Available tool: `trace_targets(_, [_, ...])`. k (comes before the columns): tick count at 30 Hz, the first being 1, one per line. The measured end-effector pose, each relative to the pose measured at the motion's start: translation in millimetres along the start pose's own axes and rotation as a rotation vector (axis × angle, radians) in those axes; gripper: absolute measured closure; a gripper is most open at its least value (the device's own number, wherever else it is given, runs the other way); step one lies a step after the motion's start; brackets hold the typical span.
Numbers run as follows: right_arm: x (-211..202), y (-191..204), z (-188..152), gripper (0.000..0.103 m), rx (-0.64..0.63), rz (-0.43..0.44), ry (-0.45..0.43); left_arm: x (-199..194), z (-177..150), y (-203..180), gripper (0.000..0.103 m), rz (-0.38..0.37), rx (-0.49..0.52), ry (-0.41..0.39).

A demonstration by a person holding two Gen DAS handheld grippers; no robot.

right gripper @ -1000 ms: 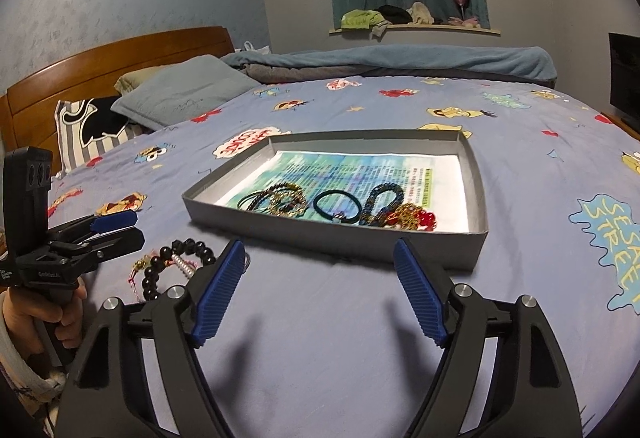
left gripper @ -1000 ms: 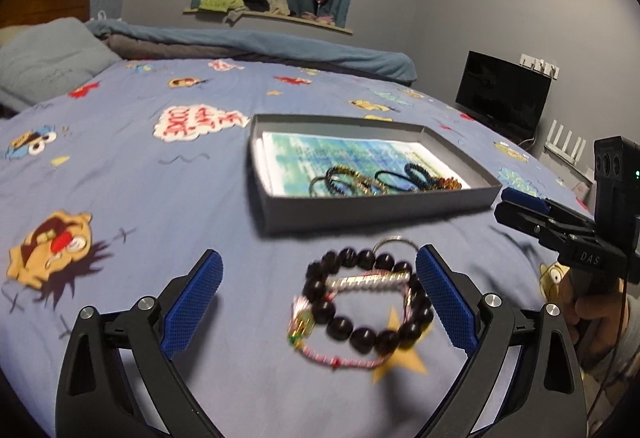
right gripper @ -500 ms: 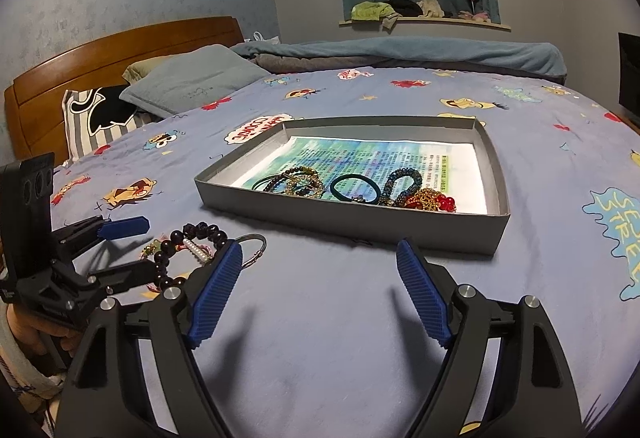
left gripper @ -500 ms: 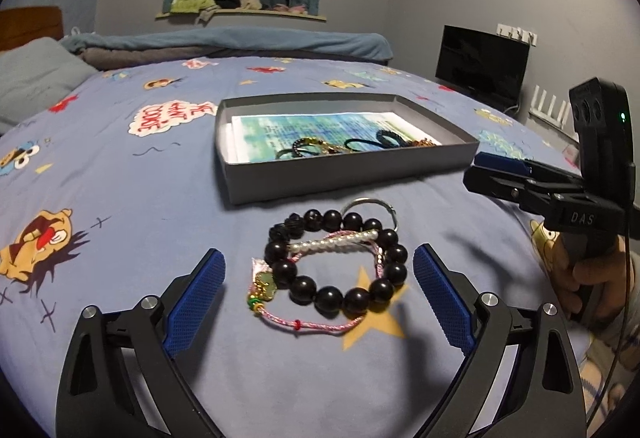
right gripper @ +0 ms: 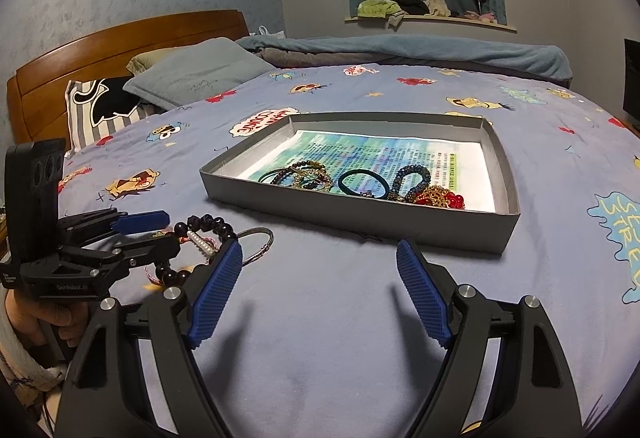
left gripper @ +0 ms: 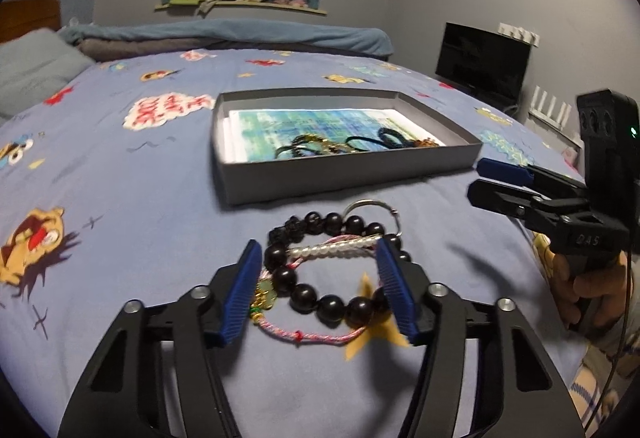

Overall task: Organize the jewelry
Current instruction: 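Move both tools back to the dark bead bracelet pile, then grasp the pearl strand with the left tool while the right tool grasps a silver ring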

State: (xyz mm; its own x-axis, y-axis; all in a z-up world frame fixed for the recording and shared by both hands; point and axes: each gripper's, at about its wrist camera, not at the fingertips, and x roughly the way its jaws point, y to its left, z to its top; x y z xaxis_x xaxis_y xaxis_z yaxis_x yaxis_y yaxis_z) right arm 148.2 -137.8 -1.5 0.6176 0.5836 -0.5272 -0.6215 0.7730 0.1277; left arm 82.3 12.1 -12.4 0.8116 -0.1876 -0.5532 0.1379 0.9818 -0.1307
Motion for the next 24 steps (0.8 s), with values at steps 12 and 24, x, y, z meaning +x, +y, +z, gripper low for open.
trace_targets(12, [2.1, -5.8, -0.5, 0.024, 0.029, 0.009, 0.007, 29.4, 12.5, -14.6, 0.046, 0.032, 0.094, 0.101])
trace_targets(24, [2.1, -3.8, 1.0, 0.024, 0.033, 0.016, 0.016, 35.5, 12.1, -14.3, 0.073, -0.012, 0.094, 0.109])
